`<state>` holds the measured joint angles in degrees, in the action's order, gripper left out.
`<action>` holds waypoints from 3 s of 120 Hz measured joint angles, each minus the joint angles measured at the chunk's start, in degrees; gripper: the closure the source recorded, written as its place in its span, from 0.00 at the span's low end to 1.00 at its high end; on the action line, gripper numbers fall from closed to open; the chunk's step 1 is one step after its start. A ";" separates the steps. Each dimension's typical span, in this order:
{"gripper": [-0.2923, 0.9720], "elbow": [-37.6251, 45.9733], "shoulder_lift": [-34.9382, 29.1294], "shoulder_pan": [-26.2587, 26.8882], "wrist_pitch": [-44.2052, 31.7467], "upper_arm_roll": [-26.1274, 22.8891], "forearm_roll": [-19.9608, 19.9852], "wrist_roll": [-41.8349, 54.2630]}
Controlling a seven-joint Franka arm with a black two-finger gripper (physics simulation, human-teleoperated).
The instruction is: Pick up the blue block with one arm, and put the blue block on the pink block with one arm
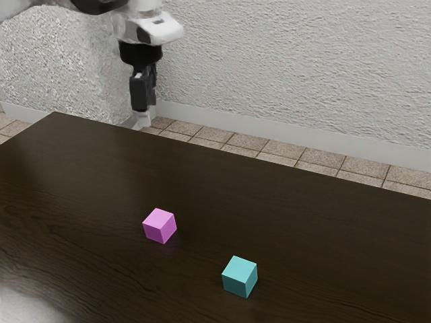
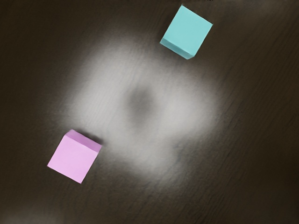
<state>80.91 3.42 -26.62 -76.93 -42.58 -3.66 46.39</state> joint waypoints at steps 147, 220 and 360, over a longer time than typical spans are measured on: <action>0.23 52.83 5.45 8.67 -62.35 -4.92 -2.61 8.63; 0.23 36.52 15.47 17.46 -60.95 6.08 -9.29 4.73; 0.31 39.08 20.64 22.30 -60.28 10.26 -13.20 0.46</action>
<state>119.99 24.06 -4.32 -137.20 -32.31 -16.86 46.85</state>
